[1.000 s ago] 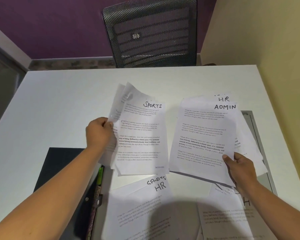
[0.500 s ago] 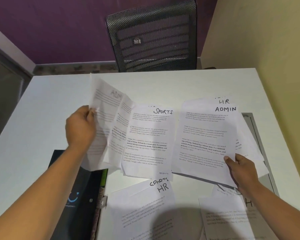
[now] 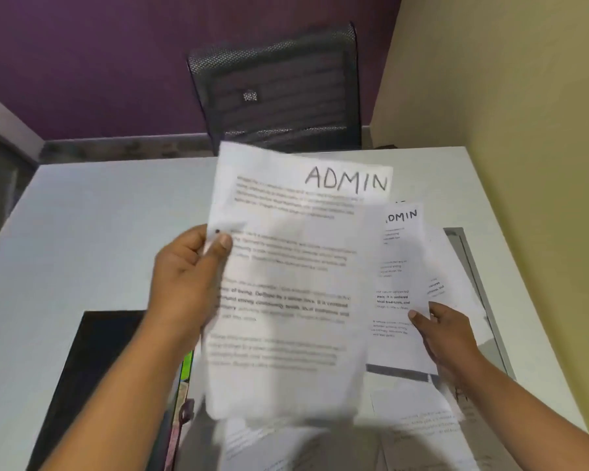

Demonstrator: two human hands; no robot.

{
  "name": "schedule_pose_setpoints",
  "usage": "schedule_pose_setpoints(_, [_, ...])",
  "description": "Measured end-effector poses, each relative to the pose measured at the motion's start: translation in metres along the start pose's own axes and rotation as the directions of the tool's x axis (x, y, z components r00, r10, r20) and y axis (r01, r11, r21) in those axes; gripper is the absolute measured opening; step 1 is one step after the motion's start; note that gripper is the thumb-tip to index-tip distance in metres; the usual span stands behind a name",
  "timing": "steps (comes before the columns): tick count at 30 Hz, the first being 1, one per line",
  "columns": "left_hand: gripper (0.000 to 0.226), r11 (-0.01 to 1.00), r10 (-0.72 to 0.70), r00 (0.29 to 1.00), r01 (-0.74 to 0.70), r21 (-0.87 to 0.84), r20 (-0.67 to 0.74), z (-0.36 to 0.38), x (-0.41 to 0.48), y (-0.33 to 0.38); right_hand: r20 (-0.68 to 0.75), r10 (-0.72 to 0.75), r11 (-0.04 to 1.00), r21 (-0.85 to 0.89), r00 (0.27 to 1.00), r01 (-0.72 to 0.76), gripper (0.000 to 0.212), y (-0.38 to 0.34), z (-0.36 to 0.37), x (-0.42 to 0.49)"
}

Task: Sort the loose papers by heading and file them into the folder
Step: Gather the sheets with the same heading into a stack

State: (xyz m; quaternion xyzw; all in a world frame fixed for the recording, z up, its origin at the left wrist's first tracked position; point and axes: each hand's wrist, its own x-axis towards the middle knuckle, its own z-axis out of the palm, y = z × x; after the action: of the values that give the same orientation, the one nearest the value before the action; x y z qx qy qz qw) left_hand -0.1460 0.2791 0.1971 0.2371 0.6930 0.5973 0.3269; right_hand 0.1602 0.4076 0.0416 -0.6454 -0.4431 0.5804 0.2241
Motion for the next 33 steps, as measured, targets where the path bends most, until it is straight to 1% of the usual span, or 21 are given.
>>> schedule_pose_setpoints(3, [0.014, 0.982, -0.184, 0.979, 0.187, -0.028, 0.082, 0.018, -0.031, -0.029, 0.088, -0.004, 0.998, 0.06, 0.996, -0.001, 0.022, 0.0, -0.002, -0.026])
schedule_pose_setpoints(5, [0.012, 0.967, -0.248, 0.961, 0.253, -0.023, 0.12, 0.021, -0.054, -0.045, 0.161, 0.0, 0.99, 0.143, 0.987, -0.023, 0.027, 0.002, -0.005, -0.046])
schedule_pose_setpoints(6, [0.01, 0.965, -0.259, 0.959, 0.261, 0.004, 0.115, 0.019, -0.064, -0.054, 0.196, 0.011, 0.979, 0.195, 0.981, -0.05, 0.029, 0.002, -0.007, -0.057])
schedule_pose_setpoints(8, [0.009, 0.962, -0.254, 0.967, 0.251, 0.107, 0.013, 0.015, -0.08, -0.063, 0.273, 0.015, 0.957, 0.275, 0.962, -0.093, 0.035, 0.003, -0.011, -0.081])
schedule_pose_setpoints(10, [0.01, 0.96, -0.218, 0.972, 0.23, 0.162, -0.091, 0.009, -0.093, -0.062, 0.351, 0.005, 0.943, 0.31, 0.936, -0.122, 0.042, 0.005, -0.015, -0.104])
schedule_pose_setpoints(11, [0.013, 0.959, -0.206, 0.974, 0.221, 0.178, -0.098, 0.005, -0.101, -0.059, 0.378, 0.004, 0.94, 0.315, 0.926, -0.133, 0.042, 0.008, -0.017, -0.114])
schedule_pose_setpoints(12, [0.017, 0.961, -0.213, 0.974, 0.224, 0.162, -0.08, 0.002, -0.109, -0.056, 0.394, 0.01, 0.938, 0.314, 0.919, -0.145, 0.041, 0.009, -0.018, -0.124])
schedule_pose_setpoints(15, [0.04, 0.961, -0.275, 0.961, 0.275, 0.0, -0.001, -0.005, -0.133, -0.052, 0.416, 0.001, 0.95, 0.283, 0.909, -0.131, 0.041, 0.01, -0.021, -0.15])
schedule_pose_setpoints(17, [0.043, 0.954, -0.3, 0.953, 0.301, -0.015, 0.032, -0.008, -0.147, -0.055, 0.414, -0.02, 0.955, 0.279, 0.91, -0.106, 0.031, 0.008, -0.023, -0.166])
schedule_pose_setpoints(18, [0.037, 0.953, -0.302, 0.951, 0.302, 0.011, 0.063, -0.009, -0.154, -0.057, 0.412, -0.029, 0.946, 0.307, 0.911, -0.109, 0.027, 0.007, -0.023, -0.175])
schedule_pose_setpoints(20, [0.019, 0.956, -0.295, 0.949, 0.293, 0.033, 0.113, -0.007, -0.169, -0.058, 0.405, -0.061, 0.922, 0.372, 0.912, -0.104, 0.039, 0.006, -0.023, -0.193])
schedule_pose_setpoints(22, [0.014, 0.96, -0.277, 0.957, 0.279, -0.008, 0.088, -0.004, -0.183, -0.058, 0.406, -0.161, 0.941, 0.337, 0.899, 0.016, 0.046, 0.007, -0.027, -0.208])
schedule_pose_setpoints(23, [0.014, 0.966, -0.255, 0.965, 0.257, -0.023, 0.054, -0.002, -0.19, -0.057, 0.405, -0.22, 0.954, 0.281, 0.887, 0.108, 0.049, 0.01, -0.03, -0.213])
schedule_pose_setpoints(24, [0.015, 0.974, -0.224, 0.975, 0.224, -0.026, 0.008, 0.0, -0.195, -0.058, 0.391, -0.254, 0.961, 0.209, 0.885, 0.183, 0.047, 0.008, -0.03, -0.221])
schedule_pose_setpoints(25, [0.017, 0.982, -0.19, 0.981, 0.19, -0.02, -0.04, 0.002, -0.2, -0.058, 0.351, -0.289, 0.957, 0.139, 0.891, 0.256, 0.041, 0.01, -0.031, -0.224])
schedule_pose_setpoints(27, [0.026, 0.989, -0.145, 0.983, 0.142, -0.032, -0.113, 0.007, -0.208, -0.056, 0.223, -0.33, 0.944, 0.054, 0.917, 0.326, 0.021, 0.012, -0.03, -0.23])
schedule_pose_setpoints(28, [0.028, 0.992, -0.123, 0.985, 0.119, -0.04, -0.124, 0.009, -0.212, -0.054, 0.165, -0.344, 0.939, 0.032, 0.924, 0.343, 0.012, 0.011, -0.029, -0.235])
schedule_pose_setpoints(29, [0.027, 0.993, -0.11, 0.988, 0.106, -0.046, -0.111, 0.01, -0.215, -0.052, 0.133, -0.377, 0.926, 0.042, 0.917, 0.375, 0.008, 0.013, -0.029, -0.237])
schedule_pose_setpoints(31, [0.017, 0.995, -0.079, 0.997, 0.078, -0.067, -0.019, 0.01, -0.219, -0.051, 0.108, -0.425, 0.905, 0.069, 0.899, 0.42, 0.013, 0.015, -0.029, -0.242])
schedule_pose_setpoints(32, [0.02, 0.995, -0.059, 0.997, 0.062, -0.078, 0.042, 0.008, -0.219, -0.05, 0.107, -0.438, 0.899, 0.074, 0.893, 0.432, 0.014, 0.015, -0.03, -0.245])
schedule_pose_setpoints(33, [0.034, 0.994, -0.041, 0.995, 0.05, -0.096, 0.093, 0.006, -0.219, -0.051, 0.11, -0.449, 0.894, 0.071, 0.887, 0.443, 0.014, 0.016, -0.03, -0.247])
